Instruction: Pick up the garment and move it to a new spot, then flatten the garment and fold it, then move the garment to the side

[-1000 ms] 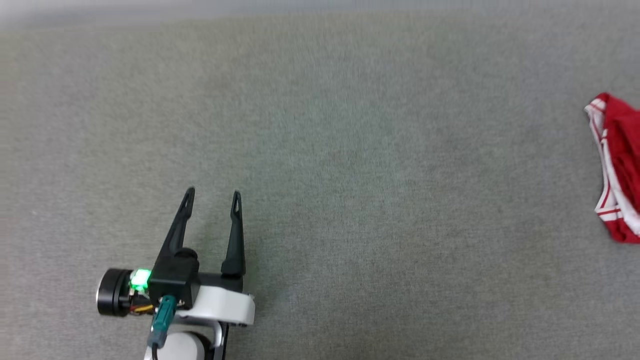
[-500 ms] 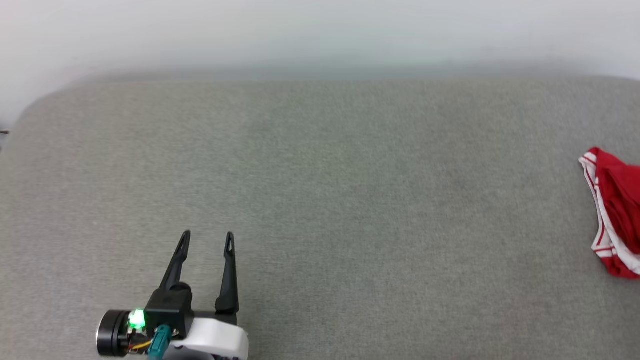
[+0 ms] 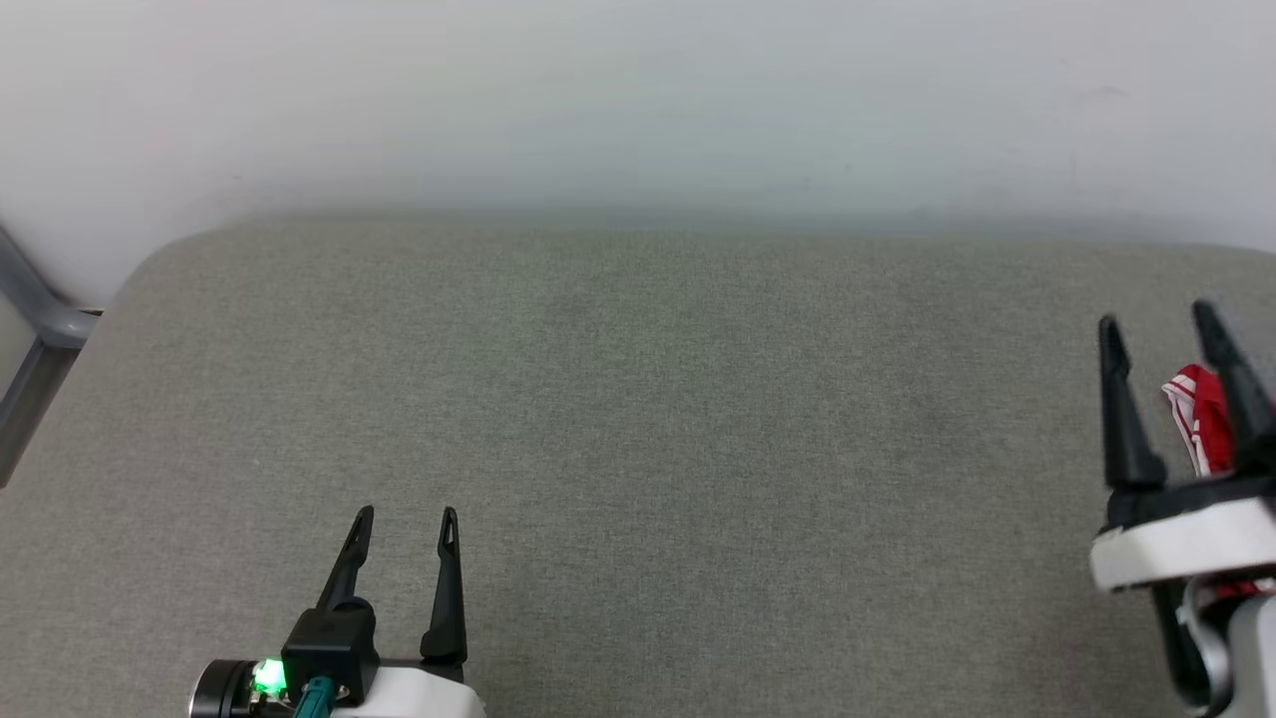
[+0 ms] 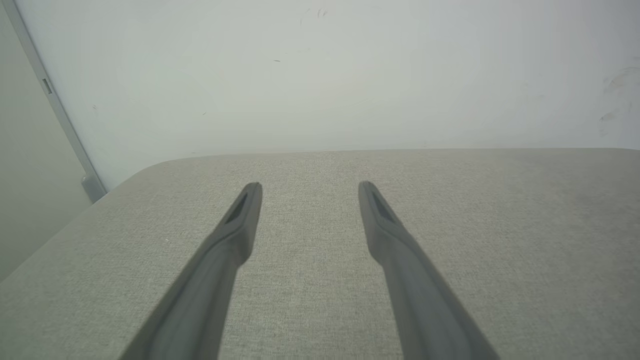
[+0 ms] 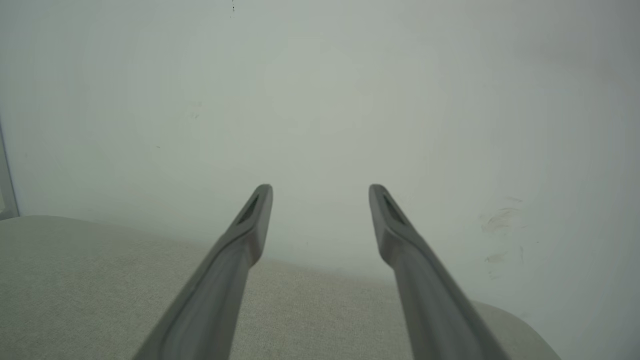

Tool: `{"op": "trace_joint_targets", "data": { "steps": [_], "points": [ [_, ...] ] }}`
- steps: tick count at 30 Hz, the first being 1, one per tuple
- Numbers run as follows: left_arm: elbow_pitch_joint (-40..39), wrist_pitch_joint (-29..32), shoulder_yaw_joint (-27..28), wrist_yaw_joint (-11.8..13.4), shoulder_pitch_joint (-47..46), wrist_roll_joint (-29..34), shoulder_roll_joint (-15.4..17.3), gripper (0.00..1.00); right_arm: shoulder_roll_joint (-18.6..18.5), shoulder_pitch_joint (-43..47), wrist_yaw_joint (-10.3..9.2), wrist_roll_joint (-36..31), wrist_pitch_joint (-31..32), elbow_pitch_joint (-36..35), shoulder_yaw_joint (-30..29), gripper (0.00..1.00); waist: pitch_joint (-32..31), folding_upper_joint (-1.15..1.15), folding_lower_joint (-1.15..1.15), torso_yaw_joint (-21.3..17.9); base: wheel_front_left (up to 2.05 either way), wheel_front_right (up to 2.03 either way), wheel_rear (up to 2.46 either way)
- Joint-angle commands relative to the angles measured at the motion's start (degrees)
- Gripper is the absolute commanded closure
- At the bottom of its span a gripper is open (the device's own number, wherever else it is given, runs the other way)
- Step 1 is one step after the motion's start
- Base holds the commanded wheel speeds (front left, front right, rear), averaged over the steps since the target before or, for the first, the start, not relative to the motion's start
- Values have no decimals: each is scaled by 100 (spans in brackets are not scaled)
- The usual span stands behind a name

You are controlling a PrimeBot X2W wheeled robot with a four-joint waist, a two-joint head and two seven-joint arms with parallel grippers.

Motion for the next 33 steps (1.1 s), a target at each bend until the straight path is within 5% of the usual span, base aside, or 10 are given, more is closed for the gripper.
{"op": "trace_joint_targets", "data": {
  "steps": [1,11,33],
  "points": [
    [17,-12,10,-10,39,-13,8,0,99,177,-7,34,-14,-42,18,0,-38,0,1,4,0,0,0],
    [92,-12,74,-47,161,-45,-2,0,563,976,-7,266,-64,189,133,0,-183,0,1,-56,0,0,0],
    [133,-12,163,-274,348,-194,-59,0,880,1997,-6,351,-106,-247,14,0,-412,0,1,-109,0,0,0]
  ]
}}
